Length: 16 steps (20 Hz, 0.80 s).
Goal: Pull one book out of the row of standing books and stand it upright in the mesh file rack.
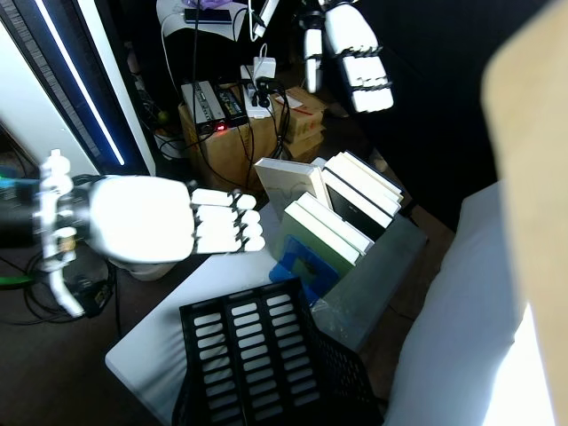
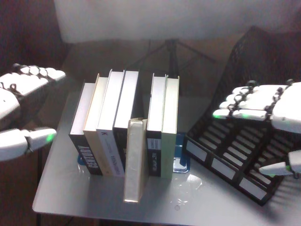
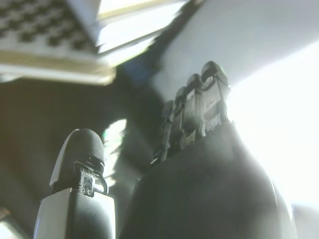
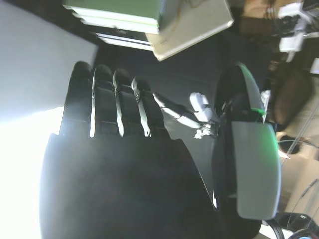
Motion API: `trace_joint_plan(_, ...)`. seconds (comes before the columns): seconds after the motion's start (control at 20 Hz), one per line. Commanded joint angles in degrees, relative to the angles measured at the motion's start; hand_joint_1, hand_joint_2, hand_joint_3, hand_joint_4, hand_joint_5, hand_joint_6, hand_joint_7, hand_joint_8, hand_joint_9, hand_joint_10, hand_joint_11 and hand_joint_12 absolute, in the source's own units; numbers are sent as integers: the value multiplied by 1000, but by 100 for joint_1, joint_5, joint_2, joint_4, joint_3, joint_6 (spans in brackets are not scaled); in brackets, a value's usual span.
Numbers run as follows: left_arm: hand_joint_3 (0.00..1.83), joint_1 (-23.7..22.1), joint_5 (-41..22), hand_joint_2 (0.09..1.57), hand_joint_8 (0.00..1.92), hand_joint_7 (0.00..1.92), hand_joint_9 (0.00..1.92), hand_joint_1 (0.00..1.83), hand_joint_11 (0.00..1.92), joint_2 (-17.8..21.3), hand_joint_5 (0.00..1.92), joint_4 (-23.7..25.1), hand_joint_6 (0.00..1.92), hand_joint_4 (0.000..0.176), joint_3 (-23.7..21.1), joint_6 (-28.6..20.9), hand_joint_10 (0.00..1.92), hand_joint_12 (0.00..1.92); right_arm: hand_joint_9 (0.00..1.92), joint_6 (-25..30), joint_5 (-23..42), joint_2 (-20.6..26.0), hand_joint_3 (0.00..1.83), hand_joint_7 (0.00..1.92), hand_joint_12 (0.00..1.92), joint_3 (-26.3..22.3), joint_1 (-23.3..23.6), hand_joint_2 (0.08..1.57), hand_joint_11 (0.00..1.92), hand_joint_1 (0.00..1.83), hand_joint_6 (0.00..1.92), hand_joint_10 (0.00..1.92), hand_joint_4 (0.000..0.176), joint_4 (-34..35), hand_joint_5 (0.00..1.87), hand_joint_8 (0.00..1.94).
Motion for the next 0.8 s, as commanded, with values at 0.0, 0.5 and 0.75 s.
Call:
trace_joint_plan(0.0, 0, -13, -820, 1342, 0, 0, 0, 391, 0, -48, 0, -171, 0, 0, 50, 21, 0, 0, 0, 166, 268, -22, 0, 0, 0, 33, 152, 1132, 0, 552, 0, 0, 0, -145, 0, 0)
trace_joint_plan(0.5, 0, 374, -1388, 1312, 0, 0, 0, 456, 18, -138, 0, -1344, 0, 0, 228, 7, 0, 11, 0, 3651, -312, -1281, 0, 0, 0, 735, 1504, 1108, 0, 555, 0, 0, 0, -5168, 0, 0)
trace_joint_plan(0.75, 0, 537, -1539, 1296, 0, 0, 0, 403, 0, -142, 6, -1572, 2, 18, 217, -30, 0, 0, 0, 3795, -313, -1746, 0, 0, 0, 940, 1627, 1093, 0, 553, 0, 0, 0, -5642, 0, 0)
